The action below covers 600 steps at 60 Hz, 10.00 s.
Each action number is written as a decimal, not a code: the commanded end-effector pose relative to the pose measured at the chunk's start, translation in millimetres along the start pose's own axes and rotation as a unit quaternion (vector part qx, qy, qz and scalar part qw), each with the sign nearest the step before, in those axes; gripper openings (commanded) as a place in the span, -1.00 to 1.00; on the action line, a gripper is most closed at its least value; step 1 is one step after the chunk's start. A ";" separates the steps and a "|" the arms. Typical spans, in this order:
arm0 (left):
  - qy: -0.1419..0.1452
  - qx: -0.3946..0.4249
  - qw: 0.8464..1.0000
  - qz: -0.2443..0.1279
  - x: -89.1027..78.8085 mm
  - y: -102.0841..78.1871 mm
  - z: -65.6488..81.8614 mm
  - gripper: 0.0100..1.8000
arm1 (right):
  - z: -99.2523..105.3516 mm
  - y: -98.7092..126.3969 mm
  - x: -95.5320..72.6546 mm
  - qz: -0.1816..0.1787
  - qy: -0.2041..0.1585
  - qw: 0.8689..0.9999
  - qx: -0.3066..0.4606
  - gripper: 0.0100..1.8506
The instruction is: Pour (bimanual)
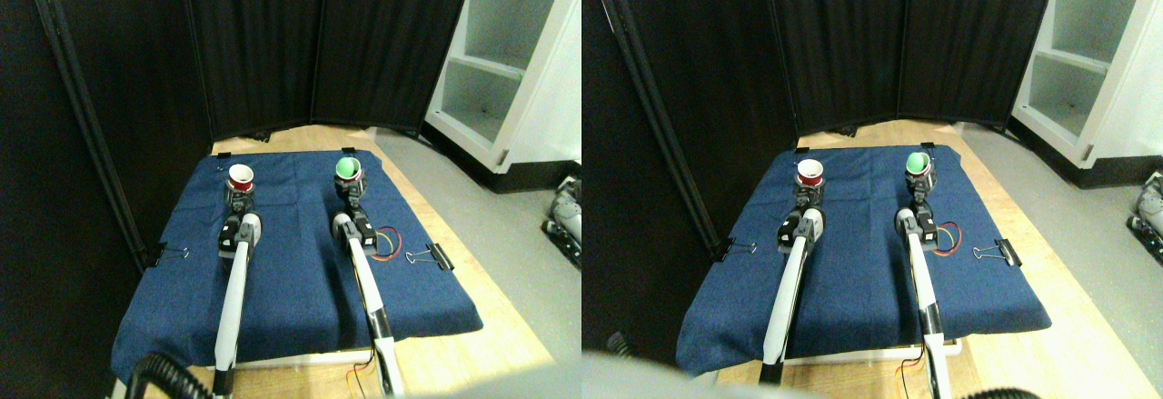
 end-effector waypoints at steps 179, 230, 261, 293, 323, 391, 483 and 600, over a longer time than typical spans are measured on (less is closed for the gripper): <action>0.116 0.038 0.993 0.005 -28.2 -83.9 -74.3 -0.64 | -19.8 141.5 -25.6 0.153 0.086 0.965 -0.197 -0.65; 0.127 0.019 0.992 0.019 -35.8 -82.5 -83.5 -0.64 | -28.4 147.3 -31.9 0.152 0.111 0.957 -0.222 -0.65; 0.135 0.019 0.991 0.017 -39.8 -89.8 -80.1 -0.64 | -34.6 144.8 -31.7 0.158 0.120 0.939 -0.282 -0.65; 0.141 0.018 0.990 0.013 -35.1 -92.8 -86.8 -0.64 | -41.4 145.0 -32.8 0.162 0.115 0.923 -0.330 -0.65; 0.141 0.019 0.990 0.018 -35.5 -97.0 -88.9 -0.64 | -40.5 145.6 -33.4 0.189 0.106 0.890 -0.402 -0.65; 0.151 0.016 0.988 0.016 -31.5 -92.5 -91.7 -0.64 | -42.8 144.8 -34.5 0.257 0.112 0.799 -0.531 -0.65; 0.133 0.025 0.991 -0.002 -20.6 -90.9 -69.0 -0.64 | -22.2 127.1 -6.9 0.123 0.079 0.968 -0.206 -0.65; 0.014 0.003 1.000 0.003 32.8 10.6 -8.1 -0.64 | -18.0 8.3 12.9 0.020 0.000 1.000 0.017 -0.65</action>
